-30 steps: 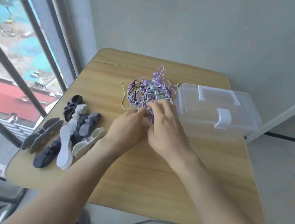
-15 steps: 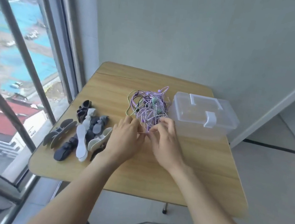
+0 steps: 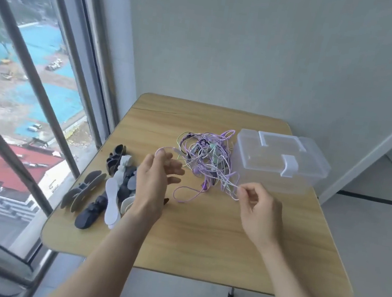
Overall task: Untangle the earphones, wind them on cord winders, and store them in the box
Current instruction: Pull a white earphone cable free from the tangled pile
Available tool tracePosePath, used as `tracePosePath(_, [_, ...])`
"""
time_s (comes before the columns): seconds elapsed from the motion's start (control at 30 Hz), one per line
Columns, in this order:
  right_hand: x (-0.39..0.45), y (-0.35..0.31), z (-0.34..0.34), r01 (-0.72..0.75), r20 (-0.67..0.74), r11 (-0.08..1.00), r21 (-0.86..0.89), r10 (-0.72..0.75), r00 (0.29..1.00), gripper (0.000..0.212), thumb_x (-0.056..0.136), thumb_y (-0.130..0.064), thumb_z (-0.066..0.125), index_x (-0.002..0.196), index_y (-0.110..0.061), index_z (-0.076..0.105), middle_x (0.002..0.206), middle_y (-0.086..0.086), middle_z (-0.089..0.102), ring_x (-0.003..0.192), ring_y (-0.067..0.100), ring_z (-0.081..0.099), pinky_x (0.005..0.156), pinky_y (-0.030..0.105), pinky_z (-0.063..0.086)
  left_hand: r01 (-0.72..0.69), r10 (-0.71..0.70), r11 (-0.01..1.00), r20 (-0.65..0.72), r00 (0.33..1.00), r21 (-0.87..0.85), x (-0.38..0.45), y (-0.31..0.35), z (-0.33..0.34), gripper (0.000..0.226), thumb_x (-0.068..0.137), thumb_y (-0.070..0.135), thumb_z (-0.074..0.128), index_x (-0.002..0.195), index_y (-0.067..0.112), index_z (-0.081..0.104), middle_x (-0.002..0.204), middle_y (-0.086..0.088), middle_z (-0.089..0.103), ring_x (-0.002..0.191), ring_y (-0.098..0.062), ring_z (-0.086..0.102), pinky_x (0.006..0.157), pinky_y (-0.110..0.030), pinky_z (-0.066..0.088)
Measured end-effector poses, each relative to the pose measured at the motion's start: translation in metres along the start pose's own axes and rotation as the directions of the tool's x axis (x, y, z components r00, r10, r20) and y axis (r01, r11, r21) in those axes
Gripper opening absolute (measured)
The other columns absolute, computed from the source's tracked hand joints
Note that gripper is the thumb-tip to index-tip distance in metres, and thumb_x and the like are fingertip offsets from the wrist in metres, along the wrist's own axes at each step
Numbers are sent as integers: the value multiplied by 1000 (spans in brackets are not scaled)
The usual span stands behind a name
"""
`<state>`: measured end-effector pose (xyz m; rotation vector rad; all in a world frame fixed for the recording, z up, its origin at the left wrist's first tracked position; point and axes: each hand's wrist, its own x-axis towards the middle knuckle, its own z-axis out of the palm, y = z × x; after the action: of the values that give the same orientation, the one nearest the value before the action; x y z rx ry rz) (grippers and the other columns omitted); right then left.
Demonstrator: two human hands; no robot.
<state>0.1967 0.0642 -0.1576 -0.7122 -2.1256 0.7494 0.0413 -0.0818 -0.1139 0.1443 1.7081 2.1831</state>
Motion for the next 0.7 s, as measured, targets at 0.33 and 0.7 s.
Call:
tracePosePath(0.33, [-1, 11, -15, -13, -29, 989, -149, 9, 1000, 16, 85, -8, 73, 74, -17, 68, 64, -9, 67, 61, 12, 63, 62, 27, 47, 170, -203, 939, -82, 976, -298, 16, 21, -5, 51, 106, 34, 28, 66, 12, 50, 63, -12, 62, 63, -30, 65, 72, -39, 55])
tracePosePath(0.7, [-6, -36, -3, 222, 40, 969, 111, -227, 973, 46, 80, -10, 73, 124, -9, 61, 119, 2, 59, 115, 19, 58, 98, 23, 43, 116, -147, 986, 300, 943, 119, -6, 20, 5, 43, 101, 28, 35, 76, 4, 60, 62, -13, 58, 60, -30, 57, 62, -33, 50])
